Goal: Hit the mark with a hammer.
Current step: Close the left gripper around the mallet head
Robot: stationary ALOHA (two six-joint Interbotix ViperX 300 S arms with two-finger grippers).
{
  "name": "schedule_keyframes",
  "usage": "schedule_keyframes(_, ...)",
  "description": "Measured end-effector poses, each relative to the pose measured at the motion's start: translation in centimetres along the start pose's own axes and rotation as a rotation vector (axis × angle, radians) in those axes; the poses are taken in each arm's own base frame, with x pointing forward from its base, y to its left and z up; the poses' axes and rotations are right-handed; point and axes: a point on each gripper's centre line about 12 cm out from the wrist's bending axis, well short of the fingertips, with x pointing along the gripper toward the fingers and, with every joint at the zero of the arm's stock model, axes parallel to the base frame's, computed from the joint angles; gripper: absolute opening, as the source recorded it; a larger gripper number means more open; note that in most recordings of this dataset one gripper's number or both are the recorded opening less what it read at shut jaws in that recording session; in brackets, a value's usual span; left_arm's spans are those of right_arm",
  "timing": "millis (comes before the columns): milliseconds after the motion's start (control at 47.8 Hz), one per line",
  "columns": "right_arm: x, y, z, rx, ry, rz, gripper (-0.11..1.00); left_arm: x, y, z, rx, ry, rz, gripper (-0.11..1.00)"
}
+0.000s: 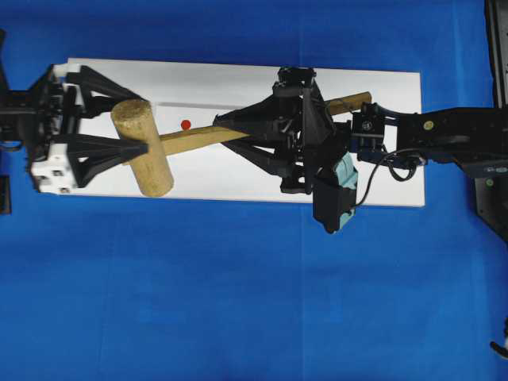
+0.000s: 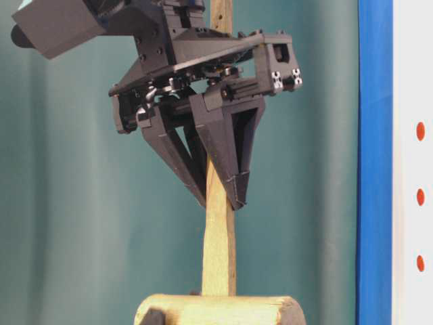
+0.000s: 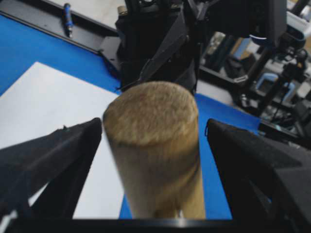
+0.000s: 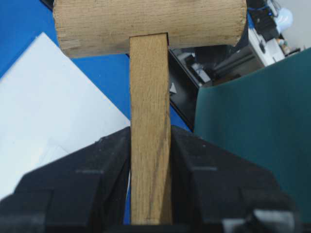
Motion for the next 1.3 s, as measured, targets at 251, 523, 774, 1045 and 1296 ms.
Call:
schedule_keyframes(251, 0.00, -0.01, -0.01, 0.001, 0.001, 0.000, 0.10, 1.07, 0.06, -0.10, -0.014, 0.017, 0.010, 0.88)
schedule_keyframes(523, 0.01, 0.01, -0.16, 0.000, 0.008, 0.007, 0.10, 0.96, 0.15, 0.00, -0.097, 0.022, 0.018, 0.45)
schedule_keyframes(774, 0.08, 0.00, -0.21, 0.002, 0.013, 0.010, 0.10, 0.91, 0.21, -0.04, -0.101, 0.030, 0.023, 0.45)
schedule_keyframes(1045, 0.28, 0.08, -0.26, 0.021, 0.041, 0.041, 0.10, 0.89, 0.24, -0.13, -0.098, 0.034, 0.024, 0.45)
schedule_keyframes(1296, 0.34, 0.06, -0.48, 0.075, 0.072, 0.046, 0.55, 0.81, 0.37, -0.30, -0.096, 0.040, 0.029, 0.45)
